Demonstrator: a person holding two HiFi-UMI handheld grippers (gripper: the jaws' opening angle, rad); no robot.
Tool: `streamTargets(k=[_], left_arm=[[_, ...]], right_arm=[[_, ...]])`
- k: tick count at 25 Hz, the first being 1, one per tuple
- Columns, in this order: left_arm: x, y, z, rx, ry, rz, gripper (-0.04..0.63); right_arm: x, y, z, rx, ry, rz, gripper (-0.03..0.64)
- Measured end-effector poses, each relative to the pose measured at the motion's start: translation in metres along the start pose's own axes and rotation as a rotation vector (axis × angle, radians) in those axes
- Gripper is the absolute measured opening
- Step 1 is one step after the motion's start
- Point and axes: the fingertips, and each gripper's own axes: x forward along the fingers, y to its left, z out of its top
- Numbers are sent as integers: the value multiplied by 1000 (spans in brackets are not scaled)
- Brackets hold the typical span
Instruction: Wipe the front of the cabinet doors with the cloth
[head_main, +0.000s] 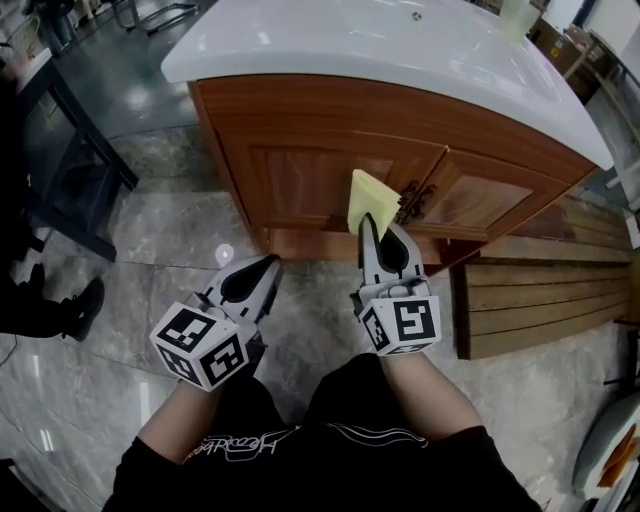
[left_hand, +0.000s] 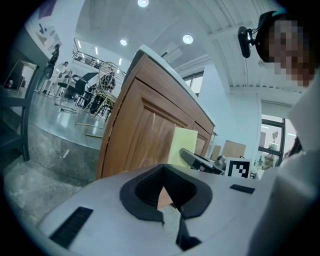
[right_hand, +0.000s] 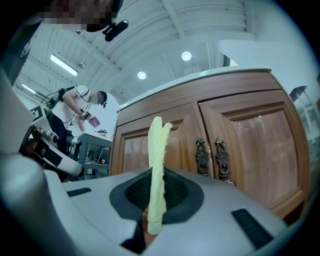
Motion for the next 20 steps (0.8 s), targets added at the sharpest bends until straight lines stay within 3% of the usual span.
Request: streamTargets(k=[12,20], left_arm=[[-36,48,-16,-39,-1,135,5],[-54,67,-20,-53,-10,198,6]], right_arm=[[40,91,-16,36,-15,295,40],[60,138,-40,-16,27,418,40]])
